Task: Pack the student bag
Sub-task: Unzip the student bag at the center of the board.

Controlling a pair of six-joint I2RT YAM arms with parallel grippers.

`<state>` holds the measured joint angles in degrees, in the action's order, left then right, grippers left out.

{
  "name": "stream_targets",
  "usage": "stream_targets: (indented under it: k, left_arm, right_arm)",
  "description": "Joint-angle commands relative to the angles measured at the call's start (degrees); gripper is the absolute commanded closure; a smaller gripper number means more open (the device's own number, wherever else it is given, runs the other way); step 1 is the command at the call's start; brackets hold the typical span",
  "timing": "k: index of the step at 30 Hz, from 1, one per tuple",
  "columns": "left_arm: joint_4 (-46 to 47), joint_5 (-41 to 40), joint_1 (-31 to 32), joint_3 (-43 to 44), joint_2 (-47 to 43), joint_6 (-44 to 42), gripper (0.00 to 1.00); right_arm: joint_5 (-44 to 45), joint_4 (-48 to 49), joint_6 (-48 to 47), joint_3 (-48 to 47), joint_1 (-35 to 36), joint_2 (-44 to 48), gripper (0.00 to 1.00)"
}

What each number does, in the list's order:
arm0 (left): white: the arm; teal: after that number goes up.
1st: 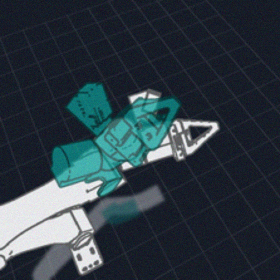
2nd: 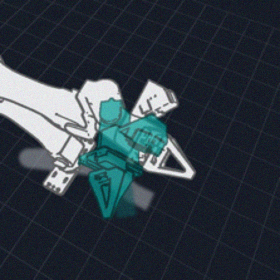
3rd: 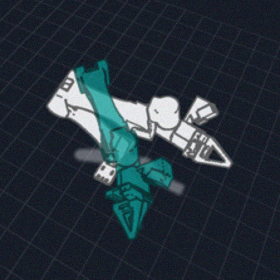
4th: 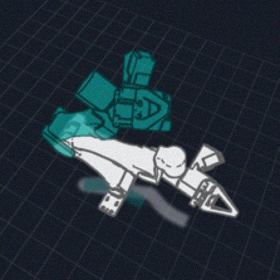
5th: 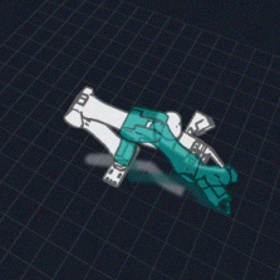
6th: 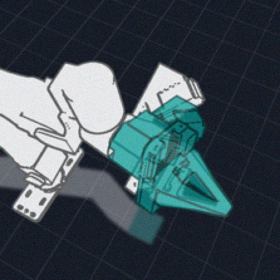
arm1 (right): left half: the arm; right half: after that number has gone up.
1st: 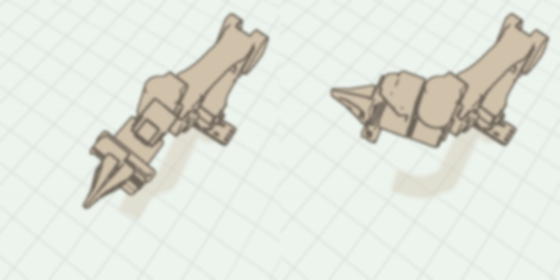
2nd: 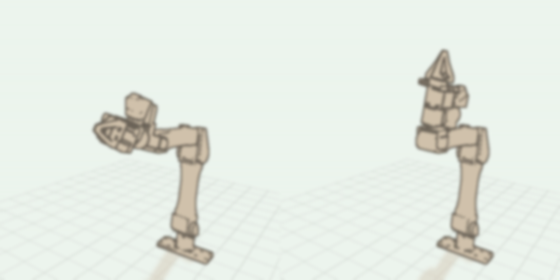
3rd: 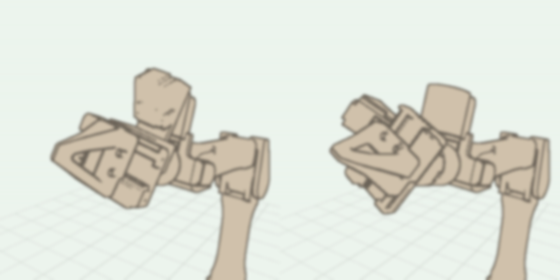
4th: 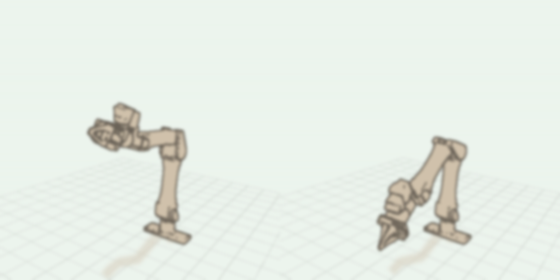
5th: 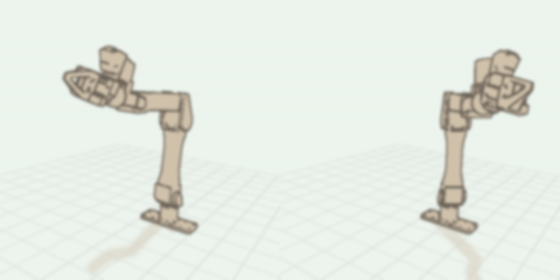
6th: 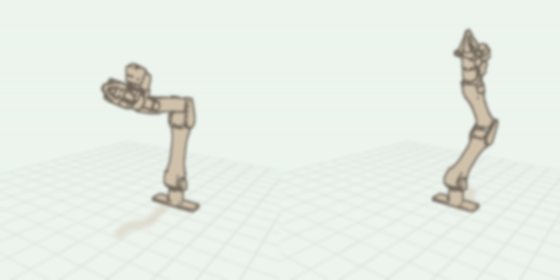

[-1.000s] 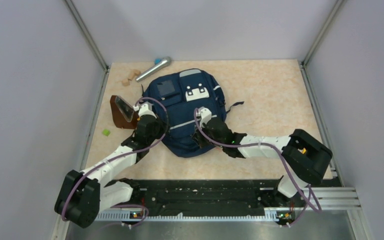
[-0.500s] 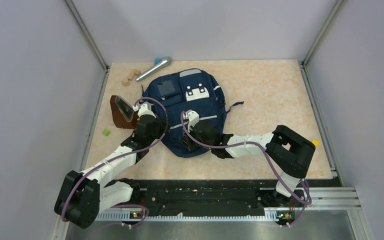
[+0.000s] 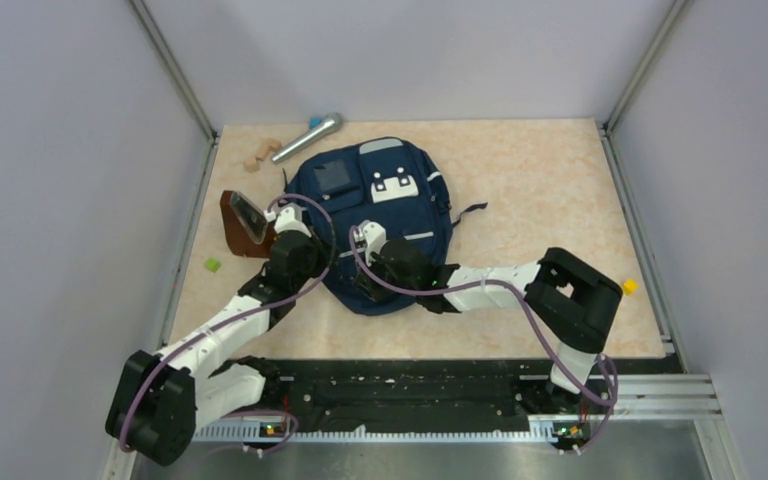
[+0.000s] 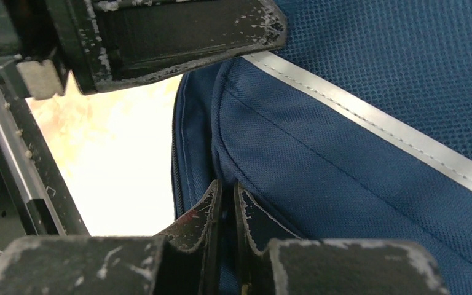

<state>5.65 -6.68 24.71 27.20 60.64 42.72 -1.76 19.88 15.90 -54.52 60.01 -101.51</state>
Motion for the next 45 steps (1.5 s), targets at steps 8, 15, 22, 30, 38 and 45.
stream_targets:
  k: [8, 15, 22, 30, 38, 45]
  left_arm:
    - [-2.51, 5.99, 1.12, -0.19, -8.56, -11.39, 0.37]
    - [-2.17, 7.39, 4.0, -3.45, -13.73, -13.27, 0.32]
    - [-8.46, -2.45, 11.43, -3.85, -12.69, -5.42, 0.33]
    - [-4.27, -8.53, 15.8, -6.61, -10.55, 2.79, 0.35]
    - [-2.93, -9.0, 16.07, -4.26, -3.98, 2.08, 0.49]
    - [-0.49, -9.15, 16.08, -4.5, -1.37, 3.04, 0.52]
  right_arm:
    - [-3.67, -1.85, -2.01, 2.28, -0.75, 15.46, 0.61]
    - [-2.38, -2.84, 5.23, 9.95, -8.84, 23.41, 0.53]
    - [-0.27, -5.49, 9.28, 16.36, -19.8, 27.87, 0.49]
    - [1.54, -4.76, 11.1, 20.42, -22.87, 32.53, 0.48]
    - [0.82, 0.09, 16.2, 22.29, -22.83, 30.34, 0.47]
    - [3.43, 6.34, 21.11, 22.65, -22.83, 24.21, 0.47]
